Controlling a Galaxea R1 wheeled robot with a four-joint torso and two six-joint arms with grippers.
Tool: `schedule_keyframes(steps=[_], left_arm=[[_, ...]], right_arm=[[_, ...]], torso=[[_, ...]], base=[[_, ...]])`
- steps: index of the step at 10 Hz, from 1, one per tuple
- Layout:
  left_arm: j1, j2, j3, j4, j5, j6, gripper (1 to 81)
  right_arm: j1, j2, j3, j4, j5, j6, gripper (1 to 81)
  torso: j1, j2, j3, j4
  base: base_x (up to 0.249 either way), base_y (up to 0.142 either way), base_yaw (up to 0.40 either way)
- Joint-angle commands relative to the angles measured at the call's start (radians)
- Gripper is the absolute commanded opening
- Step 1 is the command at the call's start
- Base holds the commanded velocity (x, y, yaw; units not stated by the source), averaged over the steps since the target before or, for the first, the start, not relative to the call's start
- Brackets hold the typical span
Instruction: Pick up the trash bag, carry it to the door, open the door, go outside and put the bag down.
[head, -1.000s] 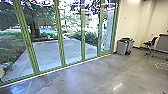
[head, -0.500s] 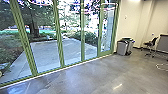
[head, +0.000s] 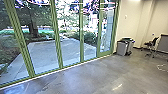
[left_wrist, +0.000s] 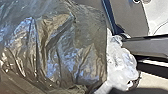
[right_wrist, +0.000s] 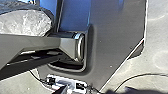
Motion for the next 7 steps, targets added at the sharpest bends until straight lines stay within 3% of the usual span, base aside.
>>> schedule_keyframes(steps=[1,7], left_arm=[[-0.052,0.001,0.005,0.007,0.063,0.004,1.0],[-0.052,0.001,0.005,0.007,0.063,0.004,1.0]], right_arm=[[0.047,-0.004,0.002,-0.003,-0.070,-0.004,81.1],[0.044,-0.004,0.002,-0.003,-0.068,-0.004,81.1]], torso=[[0.000,0.000,0.000,0.000],[0.000,0.000,0.000,0.000]], base=[[0.138,-0.065,0.000],[0.138,-0.011,0.000]])
